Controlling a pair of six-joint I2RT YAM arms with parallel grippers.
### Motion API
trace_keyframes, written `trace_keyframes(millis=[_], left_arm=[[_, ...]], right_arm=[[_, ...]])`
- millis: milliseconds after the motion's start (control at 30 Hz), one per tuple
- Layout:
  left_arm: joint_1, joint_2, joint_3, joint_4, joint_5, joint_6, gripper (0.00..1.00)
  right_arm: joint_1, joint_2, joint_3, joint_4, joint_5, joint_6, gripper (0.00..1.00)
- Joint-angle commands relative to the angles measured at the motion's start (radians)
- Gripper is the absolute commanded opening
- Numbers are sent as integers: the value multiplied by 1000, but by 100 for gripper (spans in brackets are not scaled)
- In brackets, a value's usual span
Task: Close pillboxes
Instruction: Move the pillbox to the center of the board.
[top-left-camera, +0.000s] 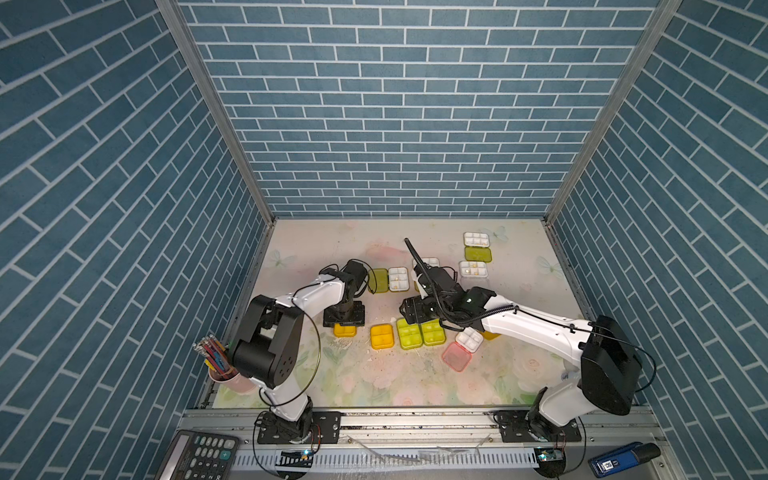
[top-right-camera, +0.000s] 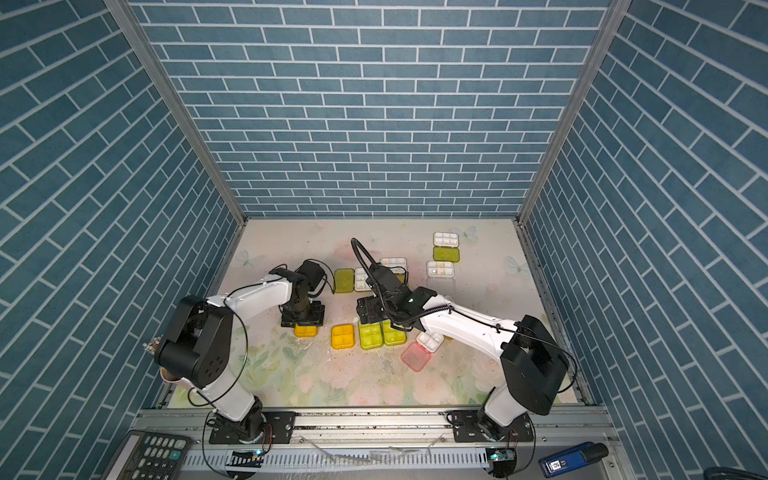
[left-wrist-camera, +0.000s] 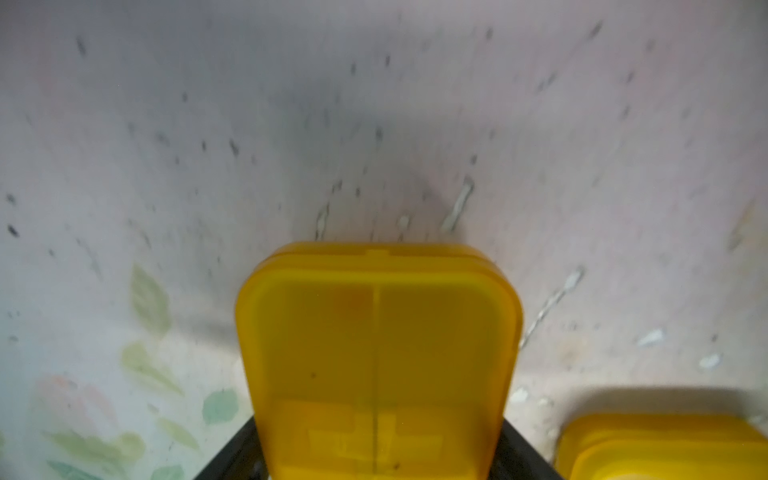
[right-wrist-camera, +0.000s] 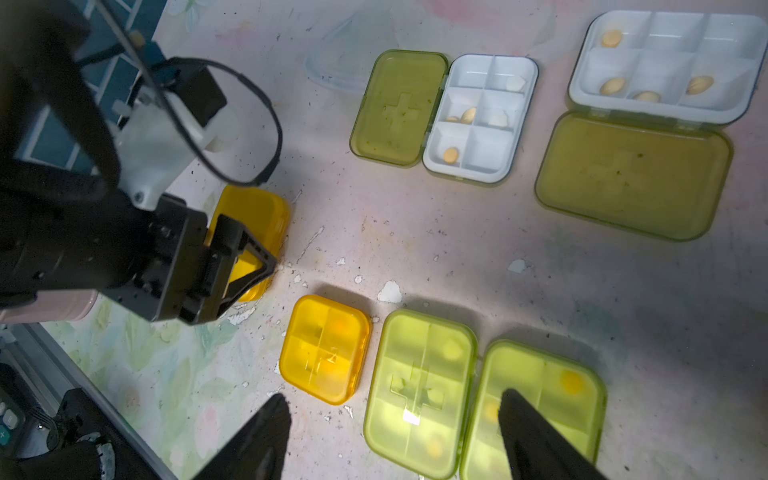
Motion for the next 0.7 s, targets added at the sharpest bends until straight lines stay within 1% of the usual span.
trace_keyframes(millis=[0, 67, 133, 233, 400, 500, 667], left_arm=[[-30, -70, -85, 28, 37, -76, 76], [-61, -105, -123, 43, 67, -99, 76], [-97, -124, -143, 62, 70, -119, 77], [-124, -107, -143, 67, 70, -133, 78], [-124, -83, -151, 90, 64, -144, 81], [-124, -75, -153, 100, 85, -147, 84], [-125, -75, -140, 84, 86, -142, 90]], right_arm=[[0, -26, -18, -1, 16, 7, 80], [0, -31, -20, -3, 21, 4, 80], [-2, -34, -23, -3, 27, 3, 80], [-7, -34, -21, -9, 33, 2, 80], [-10, -51, -28, -21, 41, 2, 80], [-14, -61, -34, -27, 47, 1, 81], [-20, -63, -35, -32, 45, -2, 81]])
